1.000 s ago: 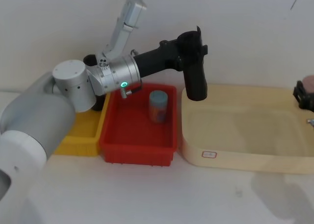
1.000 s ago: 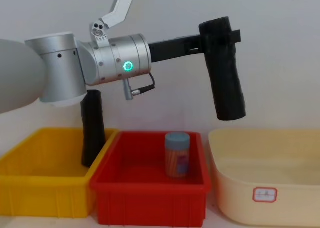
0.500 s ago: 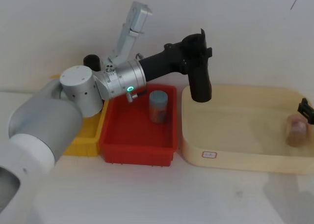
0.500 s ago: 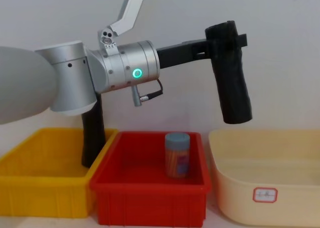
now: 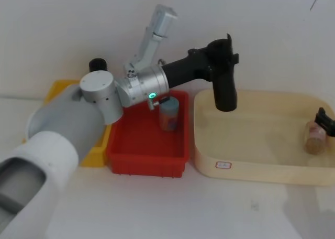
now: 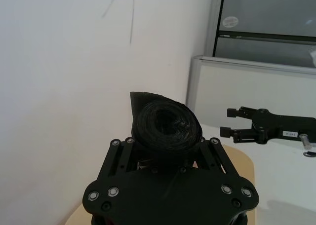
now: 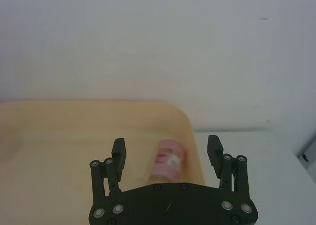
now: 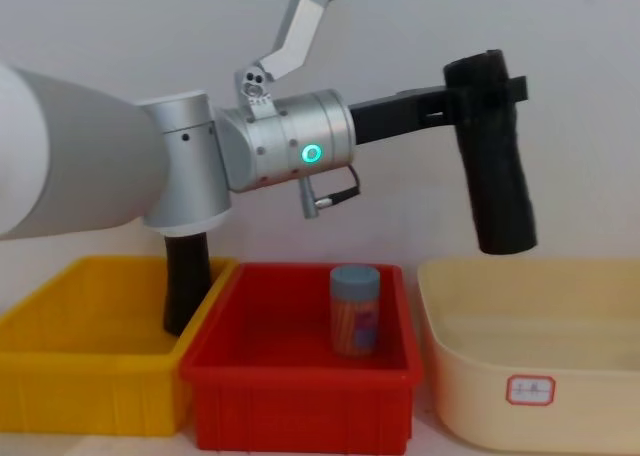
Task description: Pick up the garbage bag with the one hand and transfer it to the other hand.
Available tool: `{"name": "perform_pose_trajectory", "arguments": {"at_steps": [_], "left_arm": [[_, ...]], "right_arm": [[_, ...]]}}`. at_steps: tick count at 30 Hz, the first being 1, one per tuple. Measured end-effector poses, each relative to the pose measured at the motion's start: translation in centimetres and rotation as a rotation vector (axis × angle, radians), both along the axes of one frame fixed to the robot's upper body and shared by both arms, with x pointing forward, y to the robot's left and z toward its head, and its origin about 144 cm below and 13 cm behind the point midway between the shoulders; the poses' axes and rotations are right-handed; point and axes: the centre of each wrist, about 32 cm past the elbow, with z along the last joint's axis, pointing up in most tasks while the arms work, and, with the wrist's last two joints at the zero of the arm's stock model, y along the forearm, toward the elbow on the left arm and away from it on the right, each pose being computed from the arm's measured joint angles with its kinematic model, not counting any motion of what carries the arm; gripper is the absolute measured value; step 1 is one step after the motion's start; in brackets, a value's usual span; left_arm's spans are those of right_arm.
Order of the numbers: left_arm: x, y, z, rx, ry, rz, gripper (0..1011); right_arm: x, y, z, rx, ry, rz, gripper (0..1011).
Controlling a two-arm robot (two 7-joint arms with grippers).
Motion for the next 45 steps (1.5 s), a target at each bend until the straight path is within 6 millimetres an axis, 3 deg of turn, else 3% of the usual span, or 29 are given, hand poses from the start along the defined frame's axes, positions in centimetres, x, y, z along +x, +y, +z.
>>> {"name": "perform_pose_trajectory", "arguments": {"at_steps": [11,27,36,45], "left_arm": [[0.4,-1.7,-0.2,0.004,0.008,-0.038,475],[0.4,-2.3,-0.2,0.012,0.01,-0.051,475],[0.4,-2.4,-0.2,0.013,0.01,-0.053,475],[0.4,-2.4,-0.2,0.014,0.01,-0.055,475]], "right_arm": [[-1.8,0.7,0.2,-0.004,-0.023,0.137,1004],[-3.3,2.1,0.4,0.004,-0.015,0.378,1004],[-2.4,3.2,0.3,-0.004,-0.002,0.5,1004],[0.1,3.9,0.0,-0.027,0.008,0.534,1004]]}}
